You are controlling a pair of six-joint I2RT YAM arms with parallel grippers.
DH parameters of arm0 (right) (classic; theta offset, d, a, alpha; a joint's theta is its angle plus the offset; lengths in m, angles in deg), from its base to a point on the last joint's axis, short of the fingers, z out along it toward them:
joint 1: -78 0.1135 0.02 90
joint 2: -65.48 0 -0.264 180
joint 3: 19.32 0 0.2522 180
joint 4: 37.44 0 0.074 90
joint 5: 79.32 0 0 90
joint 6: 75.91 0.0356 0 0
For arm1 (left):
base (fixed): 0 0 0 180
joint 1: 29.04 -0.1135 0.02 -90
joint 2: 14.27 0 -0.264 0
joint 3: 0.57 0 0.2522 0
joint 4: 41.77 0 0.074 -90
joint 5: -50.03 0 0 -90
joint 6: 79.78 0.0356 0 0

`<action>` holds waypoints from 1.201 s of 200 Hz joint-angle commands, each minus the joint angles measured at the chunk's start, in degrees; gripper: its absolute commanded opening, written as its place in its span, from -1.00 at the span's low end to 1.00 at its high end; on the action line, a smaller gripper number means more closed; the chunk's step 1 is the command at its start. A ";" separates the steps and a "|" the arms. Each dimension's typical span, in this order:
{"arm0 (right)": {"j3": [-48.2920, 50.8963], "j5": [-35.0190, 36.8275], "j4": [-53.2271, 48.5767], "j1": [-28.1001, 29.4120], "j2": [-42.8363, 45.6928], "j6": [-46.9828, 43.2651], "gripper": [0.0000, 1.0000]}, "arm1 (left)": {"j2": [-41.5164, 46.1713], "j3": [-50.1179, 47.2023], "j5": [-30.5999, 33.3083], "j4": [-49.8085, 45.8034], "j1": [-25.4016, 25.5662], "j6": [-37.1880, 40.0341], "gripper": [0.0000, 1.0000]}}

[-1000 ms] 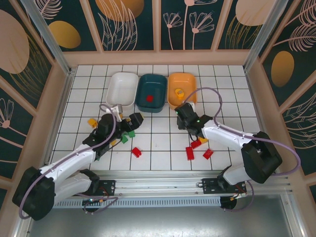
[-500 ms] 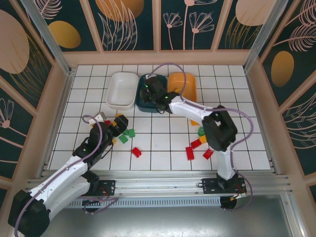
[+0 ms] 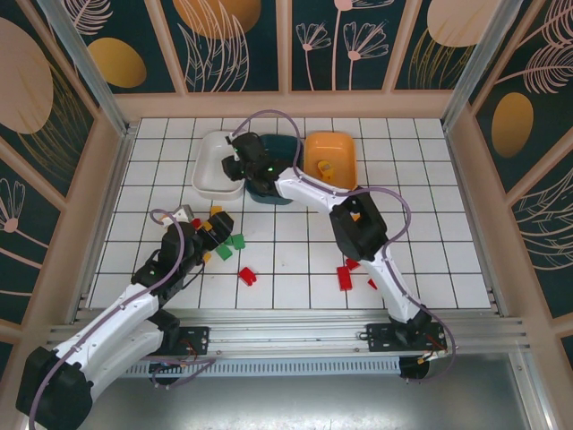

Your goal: Sort the legos into containers by color

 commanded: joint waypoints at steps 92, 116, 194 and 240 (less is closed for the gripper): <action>-14.71 0.40 -12.18 1.23 -5.32 -3.81 -0.06 | -1.59 3.74 -1.36 -0.64 -0.44 1.81 0.98; -14.34 2.38 -12.42 1.60 -2.83 -4.59 0.02 | -2.35 3.81 -1.63 0.35 -0.39 1.68 0.97; 22.21 9.53 -1.44 -0.16 22.85 -0.85 -0.06 | -6.48 1.14 -8.80 8.28 -0.39 2.35 0.97; 51.41 16.00 -1.96 -7.17 46.11 4.60 0.04 | -15.26 0.78 -17.80 19.94 1.29 3.24 0.97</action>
